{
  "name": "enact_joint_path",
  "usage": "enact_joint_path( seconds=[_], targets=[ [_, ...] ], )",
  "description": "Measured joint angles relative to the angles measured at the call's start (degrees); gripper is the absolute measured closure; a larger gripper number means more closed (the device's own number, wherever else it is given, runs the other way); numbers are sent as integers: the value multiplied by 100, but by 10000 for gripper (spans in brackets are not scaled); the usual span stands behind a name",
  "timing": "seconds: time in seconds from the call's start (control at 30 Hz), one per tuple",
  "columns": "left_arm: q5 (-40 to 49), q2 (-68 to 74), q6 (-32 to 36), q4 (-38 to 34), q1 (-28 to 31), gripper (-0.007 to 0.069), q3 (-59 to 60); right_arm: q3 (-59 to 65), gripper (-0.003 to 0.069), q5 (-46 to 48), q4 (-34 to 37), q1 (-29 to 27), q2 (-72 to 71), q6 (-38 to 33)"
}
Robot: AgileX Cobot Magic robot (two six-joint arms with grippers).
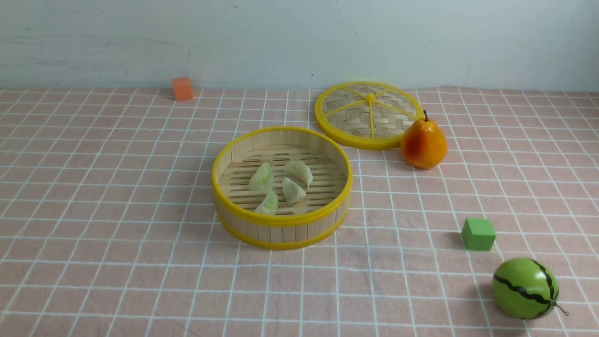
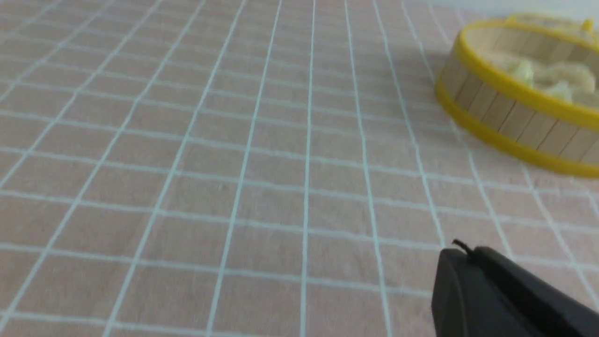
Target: Put the dumplings into the steamer on the table with the pink tablecloth.
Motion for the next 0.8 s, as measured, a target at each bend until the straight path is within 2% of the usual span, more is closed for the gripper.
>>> enact_joint_path(
  seconds=[0.2,0.8],
  targets=[
    [190,0,566,-115,0,638,13,0,607,0,0,0,0,0],
    [197,0,619,-229,0,638,13,0,589,0,0,0,0,0]
  ],
)
